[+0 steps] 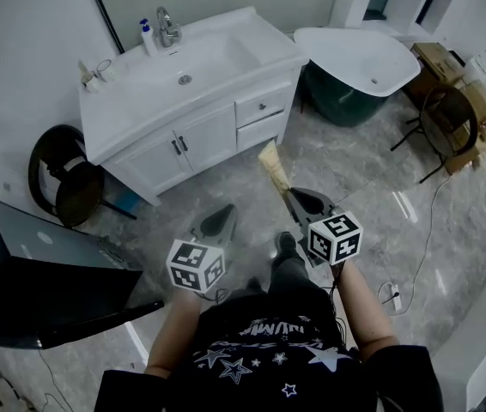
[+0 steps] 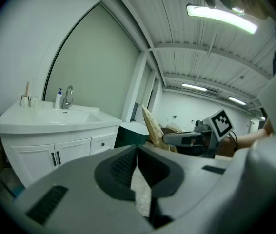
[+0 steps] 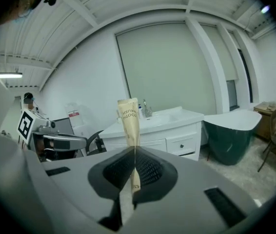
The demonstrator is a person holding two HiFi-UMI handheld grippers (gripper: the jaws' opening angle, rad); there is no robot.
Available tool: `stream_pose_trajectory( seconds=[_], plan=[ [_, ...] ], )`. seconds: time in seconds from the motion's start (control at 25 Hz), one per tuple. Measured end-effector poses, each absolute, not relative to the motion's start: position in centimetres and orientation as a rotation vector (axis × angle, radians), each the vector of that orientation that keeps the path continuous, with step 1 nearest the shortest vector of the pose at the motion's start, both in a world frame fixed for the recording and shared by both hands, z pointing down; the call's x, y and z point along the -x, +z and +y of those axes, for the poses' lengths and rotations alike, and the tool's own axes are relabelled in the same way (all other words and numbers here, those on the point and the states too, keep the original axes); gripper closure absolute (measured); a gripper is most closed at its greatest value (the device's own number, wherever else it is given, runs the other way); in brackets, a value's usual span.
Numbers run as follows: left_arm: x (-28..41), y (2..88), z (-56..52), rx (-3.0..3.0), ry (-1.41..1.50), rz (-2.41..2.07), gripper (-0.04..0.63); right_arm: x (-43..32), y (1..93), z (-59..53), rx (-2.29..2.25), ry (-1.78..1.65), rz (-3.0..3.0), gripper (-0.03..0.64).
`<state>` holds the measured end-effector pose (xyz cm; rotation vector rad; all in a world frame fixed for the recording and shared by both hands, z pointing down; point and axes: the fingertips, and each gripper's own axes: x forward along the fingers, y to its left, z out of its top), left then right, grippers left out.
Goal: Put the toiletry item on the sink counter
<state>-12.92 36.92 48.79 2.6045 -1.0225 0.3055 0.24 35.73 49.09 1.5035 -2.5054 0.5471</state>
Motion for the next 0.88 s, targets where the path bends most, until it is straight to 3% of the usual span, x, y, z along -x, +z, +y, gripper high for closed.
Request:
stream_pose_trajectory(
  seconds=[0.36,0.88],
  plan=[
    [13.2,50.5,32.9,-2.549,0.322,-1.052,0.575,-1.3,49.9,31.7,-1.508,0.587,-2.499,0.601],
    [10.4,52.7,21.6,-2.446,0.363,-1.146,0.575,-6.8,52.1,17.6,-1.482,0.682,-2.512,0.601]
  ],
)
